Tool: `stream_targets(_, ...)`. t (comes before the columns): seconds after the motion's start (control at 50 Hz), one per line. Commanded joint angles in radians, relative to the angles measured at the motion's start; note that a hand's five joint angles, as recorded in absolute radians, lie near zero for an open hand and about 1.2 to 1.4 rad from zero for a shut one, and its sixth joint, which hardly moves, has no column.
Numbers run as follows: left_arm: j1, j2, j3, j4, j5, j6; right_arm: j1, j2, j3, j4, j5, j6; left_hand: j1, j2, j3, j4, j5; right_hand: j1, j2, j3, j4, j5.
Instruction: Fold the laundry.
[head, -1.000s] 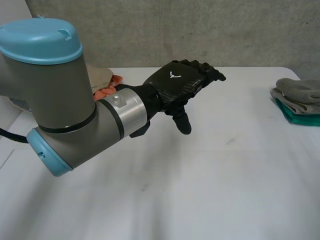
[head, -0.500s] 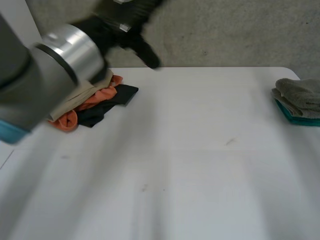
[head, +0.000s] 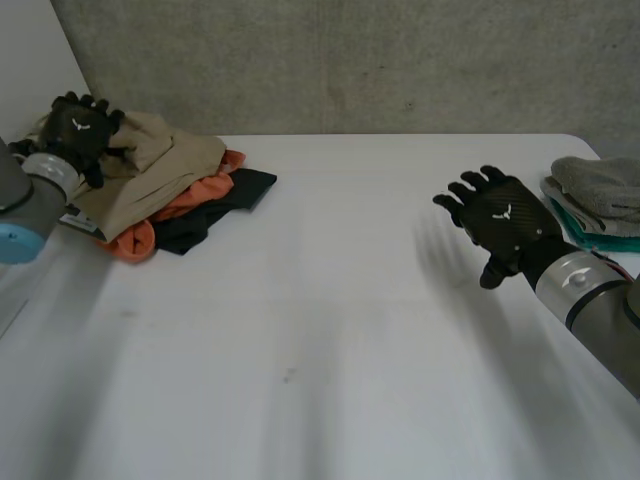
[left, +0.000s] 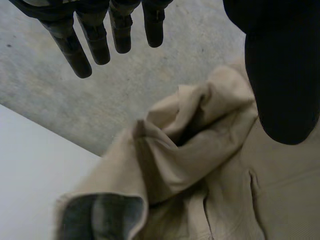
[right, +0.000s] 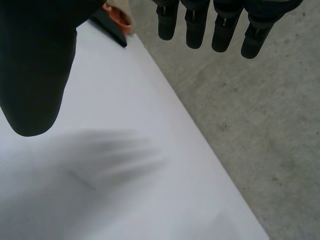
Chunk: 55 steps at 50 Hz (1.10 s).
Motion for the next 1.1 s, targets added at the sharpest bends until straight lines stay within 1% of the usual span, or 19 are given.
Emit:
stream_targets(0.02, 0.028, -0.187, 0.207, 0.011, 0.048, -0.015, -0.006, -0.002, 0.056, -0.007, 0.0, -0.005, 0.176, 0.163, 0.158, 0.168, 0.145, -0.052, -0.035, -0.035, -0.035, -0.049)
stream_targets(0.1, 0.042, -0.221, 0.236, 0.011, 0.054, -0.015, -0.04, -0.002, 0.082, -0.01, -0.002, -0.006, 0.448, 0.436, 0.43, 0.44, 0.418, -0.052, -0.035, -0.035, -0.035, -0.049)
stream_targets(0.12, 0.042, -0.224, 0.236, 0.011, 0.057, -0.015, -0.049, -0.002, 0.085, -0.01, -0.004, -0.006, 0.719, 0.707, 0.701, 0.711, 0.689, -0.052, -0.035, -0.035, -0.035, -0.049)
stream_targets(0.2, 0.038, -0.216, 0.224, 0.011, 0.05, -0.018, -0.077, -0.002, 0.095, -0.009, -0.01, -0.006, 1.199, 1.187, 1.181, 1.191, 1.169, -0.052, -0.035, -0.035, -0.035, -0.049)
stream_targets(0.26, 0.026, -0.199, 0.212, 0.011, 0.037, -0.021, -0.081, -0.004, 0.096, -0.009, -0.007, -0.006, 1.2, 1.188, 1.182, 1.192, 1.17, -0.052, -0.035, -0.035, -0.035, -0.049)
stream_targets(0.34, -0.006, -0.085, 0.137, 0.003, 0.005, -0.048, -0.081, -0.016, 0.096, -0.01, -0.004, -0.006, 1.2, 1.188, 1.182, 1.192, 1.17, -0.052, -0.035, -0.035, -0.035, -0.049)
stream_targets(0.44, -0.07, 0.182, -0.061, 0.015, 0.005, -0.228, -0.084, -0.048, 0.096, -0.009, -0.002, -0.005, 1.2, 1.188, 1.182, 1.192, 1.17, -0.052, -0.035, -0.035, -0.035, -0.049)
stream_targets(0.46, -0.101, 0.303, -0.142, 0.026, 0.007, -0.328, -0.084, -0.054, 0.096, -0.009, -0.002, -0.002, 1.2, 1.188, 1.182, 1.192, 1.17, -0.052, -0.035, -0.035, -0.035, -0.049)
stream_targets(0.58, -0.222, 0.57, -0.358, 0.044, 0.031, -0.614, -0.086, -0.087, 0.11, -0.007, -0.004, 0.008, 1.2, 1.188, 1.182, 1.192, 1.17, -0.052, -0.035, -0.035, -0.035, -0.049)
stream_targets(0.64, -0.242, 0.62, -0.411, 0.09, 0.033, -0.661, -0.088, -0.094, 0.121, -0.007, -0.01, 0.008, 1.2, 1.188, 1.182, 1.192, 1.17, -0.052, -0.035, -0.035, -0.035, -0.049)
stream_targets(0.66, -0.238, 0.603, -0.408, 0.109, 0.025, -0.655, -0.088, -0.094, 0.127, -0.007, -0.013, 0.008, 1.2, 1.188, 1.182, 1.192, 1.17, -0.052, -0.035, -0.035, -0.035, -0.049)
stream_targets(0.68, -0.222, 0.557, -0.396, 0.123, 0.013, -0.632, -0.088, -0.094, 0.128, -0.007, -0.013, 0.008, 0.712, 0.7, 0.694, 0.704, 0.682, -0.052, -0.035, -0.035, -0.035, -0.049)
stream_targets(0.72, -0.184, 0.487, -0.373, 0.092, 0.001, -0.574, -0.094, -0.093, 0.131, -0.007, -0.019, 0.008, 0.369, 0.356, 0.351, 0.36, 0.338, -0.052, -0.035, -0.035, -0.035, -0.049)
stream_targets(0.74, -0.184, 0.486, -0.373, 0.092, 0.001, -0.573, -0.097, -0.093, 0.133, -0.007, -0.019, 0.008, 0.367, 0.355, 0.349, 0.359, 0.336, -0.052, -0.035, -0.035, -0.035, -0.049)
stream_targets(0.76, -0.138, 0.429, -0.353, 0.028, -0.012, -0.491, -0.1, -0.093, 0.135, -0.007, -0.022, 0.006, 0.23, 0.218, 0.212, 0.222, 0.2, -0.052, -0.035, -0.035, -0.035, -0.049)
stream_targets(0.8, -0.103, 0.384, -0.344, -0.018, -0.021, -0.428, -0.103, -0.093, 0.136, -0.007, -0.022, 0.006, 0.089, 0.076, 0.07, 0.08, 0.058, -0.052, -0.035, -0.035, -0.035, -0.049)
stream_targets(0.9, -0.058, 0.249, -0.327, -0.061, -0.042, -0.28, -0.104, -0.093, 0.131, -0.01, -0.022, 0.002, 0.073, 0.061, 0.055, 0.065, 0.043, -0.052, -0.035, -0.035, -0.035, -0.049)
stream_targets(1.08, -0.024, 0.006, -0.183, -0.06, -0.049, -0.234, -0.103, -0.082, 0.131, -0.015, -0.011, -0.002, 0.155, 0.143, 0.137, 0.147, 0.125, -0.052, -0.035, -0.035, -0.035, -0.049)
stream_targets(1.1, -0.021, -0.021, -0.152, -0.06, -0.05, -0.228, -0.103, -0.082, 0.131, -0.015, -0.011, -0.002, 0.295, 0.283, 0.277, 0.287, 0.264, -0.052, -0.035, -0.035, -0.035, -0.049)
